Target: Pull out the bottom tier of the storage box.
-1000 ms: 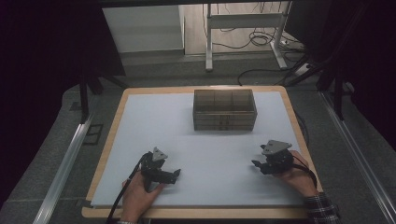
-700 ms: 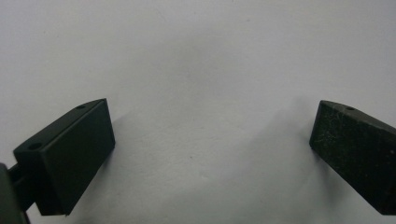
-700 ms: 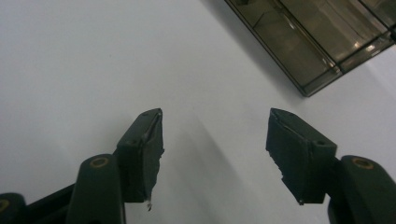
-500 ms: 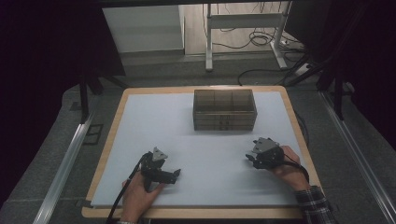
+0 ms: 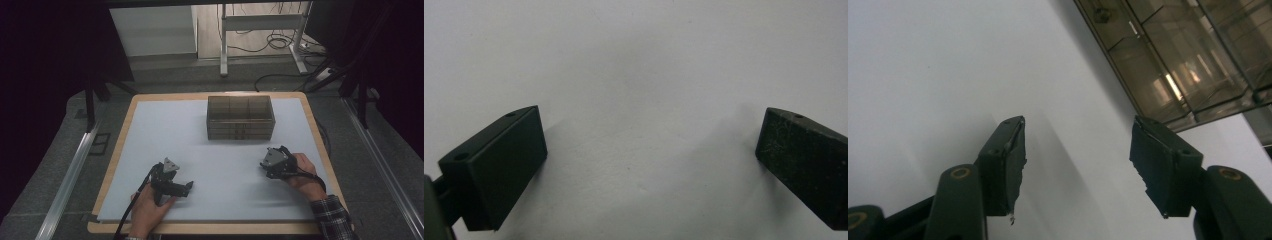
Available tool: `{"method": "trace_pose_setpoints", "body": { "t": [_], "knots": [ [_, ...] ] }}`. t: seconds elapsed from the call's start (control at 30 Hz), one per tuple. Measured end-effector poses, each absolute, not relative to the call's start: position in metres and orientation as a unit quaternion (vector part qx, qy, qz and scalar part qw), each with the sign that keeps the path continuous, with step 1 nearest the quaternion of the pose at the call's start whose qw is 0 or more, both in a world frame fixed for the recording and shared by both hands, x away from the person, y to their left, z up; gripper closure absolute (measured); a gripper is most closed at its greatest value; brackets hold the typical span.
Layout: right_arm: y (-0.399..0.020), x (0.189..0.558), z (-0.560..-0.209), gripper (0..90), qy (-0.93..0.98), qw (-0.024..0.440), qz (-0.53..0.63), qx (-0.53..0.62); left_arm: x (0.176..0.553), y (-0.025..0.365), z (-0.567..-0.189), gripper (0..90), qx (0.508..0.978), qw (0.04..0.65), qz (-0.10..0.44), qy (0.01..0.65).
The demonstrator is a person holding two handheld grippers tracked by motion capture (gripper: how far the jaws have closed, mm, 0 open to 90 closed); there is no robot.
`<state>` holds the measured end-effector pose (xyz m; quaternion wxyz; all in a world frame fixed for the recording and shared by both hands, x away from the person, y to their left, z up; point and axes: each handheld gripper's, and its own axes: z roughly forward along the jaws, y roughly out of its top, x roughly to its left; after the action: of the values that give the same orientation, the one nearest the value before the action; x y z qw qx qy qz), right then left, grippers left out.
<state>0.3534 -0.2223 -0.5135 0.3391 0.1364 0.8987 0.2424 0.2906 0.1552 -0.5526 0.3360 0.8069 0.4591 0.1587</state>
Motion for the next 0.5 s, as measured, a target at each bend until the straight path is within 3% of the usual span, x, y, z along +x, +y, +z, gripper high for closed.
{"method": "trace_pose_setpoints", "body": {
  "t": [0.5],
  "knots": [
    [-0.199,0.354,-0.520,44.5,0.884,0.421,0.186,0.087,0.291,0.155,-0.552,0.0,0.807,0.335,0.159,0.459]
  ]
}}
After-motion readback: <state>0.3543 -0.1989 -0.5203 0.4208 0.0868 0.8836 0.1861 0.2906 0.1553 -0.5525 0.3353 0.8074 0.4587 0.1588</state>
